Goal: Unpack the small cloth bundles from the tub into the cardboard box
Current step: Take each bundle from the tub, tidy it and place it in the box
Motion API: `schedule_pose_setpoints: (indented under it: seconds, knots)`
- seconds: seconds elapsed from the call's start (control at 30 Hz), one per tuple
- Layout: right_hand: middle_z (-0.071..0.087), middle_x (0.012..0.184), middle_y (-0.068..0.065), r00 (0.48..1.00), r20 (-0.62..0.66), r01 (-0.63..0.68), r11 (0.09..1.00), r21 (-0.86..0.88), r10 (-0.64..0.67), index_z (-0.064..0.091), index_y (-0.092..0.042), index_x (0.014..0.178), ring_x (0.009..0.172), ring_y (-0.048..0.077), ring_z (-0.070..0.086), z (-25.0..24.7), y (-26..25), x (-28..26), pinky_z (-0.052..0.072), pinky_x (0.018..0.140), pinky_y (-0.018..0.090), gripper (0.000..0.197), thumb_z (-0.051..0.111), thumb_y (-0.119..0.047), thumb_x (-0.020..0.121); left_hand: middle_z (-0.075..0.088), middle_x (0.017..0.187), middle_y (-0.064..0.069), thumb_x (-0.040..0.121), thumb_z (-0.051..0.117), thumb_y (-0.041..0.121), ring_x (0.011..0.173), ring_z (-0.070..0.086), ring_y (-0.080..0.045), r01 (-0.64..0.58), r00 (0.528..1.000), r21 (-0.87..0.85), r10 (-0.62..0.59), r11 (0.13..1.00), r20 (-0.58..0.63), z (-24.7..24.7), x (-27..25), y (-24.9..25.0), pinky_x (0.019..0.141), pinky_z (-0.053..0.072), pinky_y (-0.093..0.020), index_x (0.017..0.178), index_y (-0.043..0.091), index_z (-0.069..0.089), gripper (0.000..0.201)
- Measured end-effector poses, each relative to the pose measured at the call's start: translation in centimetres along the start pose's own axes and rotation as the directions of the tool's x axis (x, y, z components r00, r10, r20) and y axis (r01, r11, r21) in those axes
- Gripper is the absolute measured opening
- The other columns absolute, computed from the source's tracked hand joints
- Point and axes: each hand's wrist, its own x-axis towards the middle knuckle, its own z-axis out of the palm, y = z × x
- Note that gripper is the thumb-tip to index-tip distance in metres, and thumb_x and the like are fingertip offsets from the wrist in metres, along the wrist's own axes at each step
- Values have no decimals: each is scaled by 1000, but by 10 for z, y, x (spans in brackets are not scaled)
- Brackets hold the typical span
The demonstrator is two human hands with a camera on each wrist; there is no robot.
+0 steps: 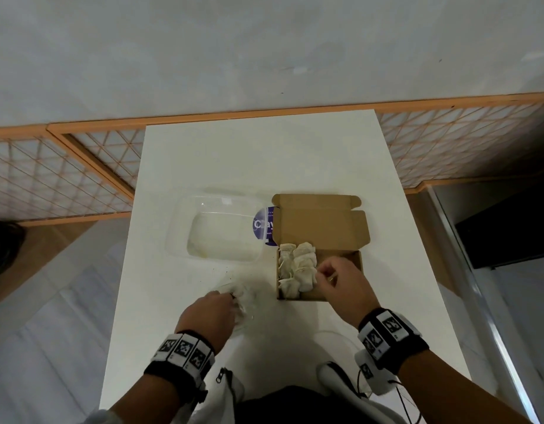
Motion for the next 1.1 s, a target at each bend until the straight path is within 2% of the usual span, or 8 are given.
schedule_pose_setpoints:
  seconds: [0.13, 0.3, 0.4, 0.53, 0.7, 0.87, 1.0, 1.1]
  knots:
    - [62, 95, -14, 980, 166, 117, 992, -41, -109, 60, -33, 97, 83, 7, 63, 9, -28, -19, 59, 76, 27, 5, 62, -33, 101, 63, 123, 4, 93, 53, 41, 111, 65, -23, 47, 998, 59, -49, 997, 45, 18, 6, -4, 88, 56, -38, 128, 32, 57, 36]
    - [65, 91, -15, 949, 246, 208, 978, -15, -198, 65, -31, 98, 81, 6, 63, 24, -53, -31, 59, 76, 27, 4, 62, -31, 101, 57, 137, -3, 97, 55, 34, 121, 60, -29, 26, 998, 26, -28, 999, 51, 22, 10, -3, 96, 54, -40, 121, 27, 71, 29]
    - [65, 91, -15, 932, 273, 252, 968, -21, -237, 63, -33, 97, 82, 5, 61, 30, -58, -35, 57, 73, 25, 4, 62, -32, 101, 58, 131, -2, 97, 55, 33, 117, 61, -26, 32, 998, -112, -26, 993, 54, 18, 5, -5, 97, 52, -37, 112, 25, 73, 25]
    - [61, 97, -16, 922, 283, 282, 959, -28, -263, 62, -33, 99, 83, 3, 59, 34, -67, -38, 49, 71, 18, 1, 62, -33, 100, 62, 110, 4, 99, 61, 38, 103, 64, -21, 48, 998, -350, -59, 935, -22, -4, -14, -8, 88, 50, -31, 102, 23, 71, 19]
    - [60, 116, -20, 909, 303, 286, 957, 40, -284, 62, -34, 121, 82, 7, 64, 35, -91, -36, 53, 75, 19, 24, 66, -36, 98, 75, 77, 3, 98, 66, 40, 70, 68, -16, 5, 999, -714, -27, 701, -20, -40, -44, -14, 74, 56, -36, 87, 21, 66, 22]
    - [63, 128, -19, 854, 410, 269, 946, 179, -321, 57, -33, 142, 83, 6, 66, 30, -125, -37, 56, 76, 20, 47, 70, -31, 98, 70, 81, -20, 96, 64, 33, 70, 61, -21, -60, 998, -887, 36, 458, -49, -67, -62, -18, 75, 57, -48, 88, 12, 70, 23]
    - [77, 102, -3, 819, 420, 196, 879, 434, -390, 70, -19, 118, 82, 17, 71, 23, -151, -39, 60, 77, 31, 19, 69, -15, 100, 65, 75, -10, 101, 64, 22, 66, 55, -17, -93, 994, -951, 88, 295, -70, -90, -72, -16, 65, 49, -29, 90, 0, 69, 25]
    - [75, 87, 8, 836, 368, 197, 848, 492, -407, 68, -10, 99, 72, 12, 66, 13, -164, -40, 54, 68, 22, 3, 66, -10, 101, 61, 71, -7, 104, 60, 15, 62, 52, -15, -125, 990, -969, 95, 215, -107, -104, -77, -15, 61, 47, -24, 86, 2, 69, 24]
